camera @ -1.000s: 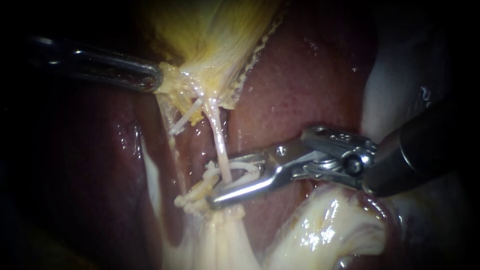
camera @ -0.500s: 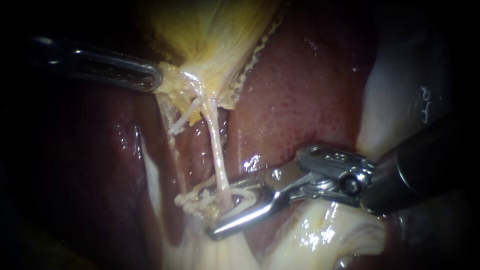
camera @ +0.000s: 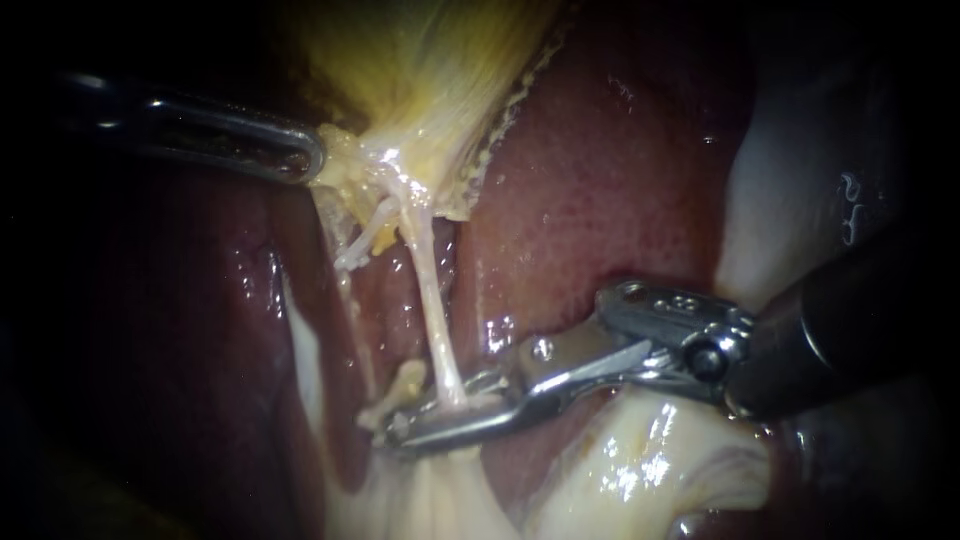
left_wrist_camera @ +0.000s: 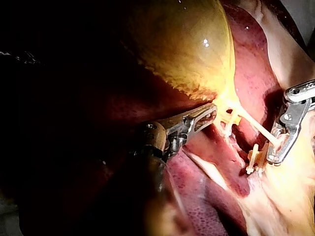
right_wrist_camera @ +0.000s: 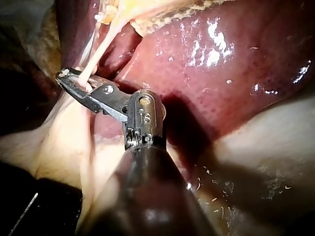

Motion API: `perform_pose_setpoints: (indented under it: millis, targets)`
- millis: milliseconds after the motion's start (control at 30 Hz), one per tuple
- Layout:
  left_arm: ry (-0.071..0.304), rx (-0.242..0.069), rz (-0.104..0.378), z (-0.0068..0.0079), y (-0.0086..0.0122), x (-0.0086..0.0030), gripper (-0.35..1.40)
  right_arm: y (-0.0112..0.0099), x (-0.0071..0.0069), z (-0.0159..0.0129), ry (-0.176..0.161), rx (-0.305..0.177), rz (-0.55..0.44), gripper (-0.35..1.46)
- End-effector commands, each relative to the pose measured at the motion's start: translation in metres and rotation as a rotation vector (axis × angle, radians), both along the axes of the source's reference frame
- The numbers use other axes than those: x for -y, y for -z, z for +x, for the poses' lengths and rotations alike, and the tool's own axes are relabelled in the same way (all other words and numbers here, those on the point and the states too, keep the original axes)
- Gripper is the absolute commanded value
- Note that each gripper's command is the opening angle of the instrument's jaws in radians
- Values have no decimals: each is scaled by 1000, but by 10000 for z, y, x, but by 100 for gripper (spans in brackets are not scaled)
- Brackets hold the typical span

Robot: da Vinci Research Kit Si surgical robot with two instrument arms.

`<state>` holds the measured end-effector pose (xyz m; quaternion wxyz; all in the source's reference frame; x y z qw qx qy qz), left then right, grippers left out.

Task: Clipping first clip right tube

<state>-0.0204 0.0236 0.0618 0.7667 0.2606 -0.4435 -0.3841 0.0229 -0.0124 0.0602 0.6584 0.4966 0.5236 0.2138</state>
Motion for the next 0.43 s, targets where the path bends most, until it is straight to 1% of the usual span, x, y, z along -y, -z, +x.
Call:
perform_pose_setpoints:
  millis: [33,433]
  targets:
    - [0,0,0,0,0,0,-35,-1,1,-1,0,0,-3,-35]
    - [0,0,0,1,-1,-1,-35,-3,-1,-1,2,5,8,-35]
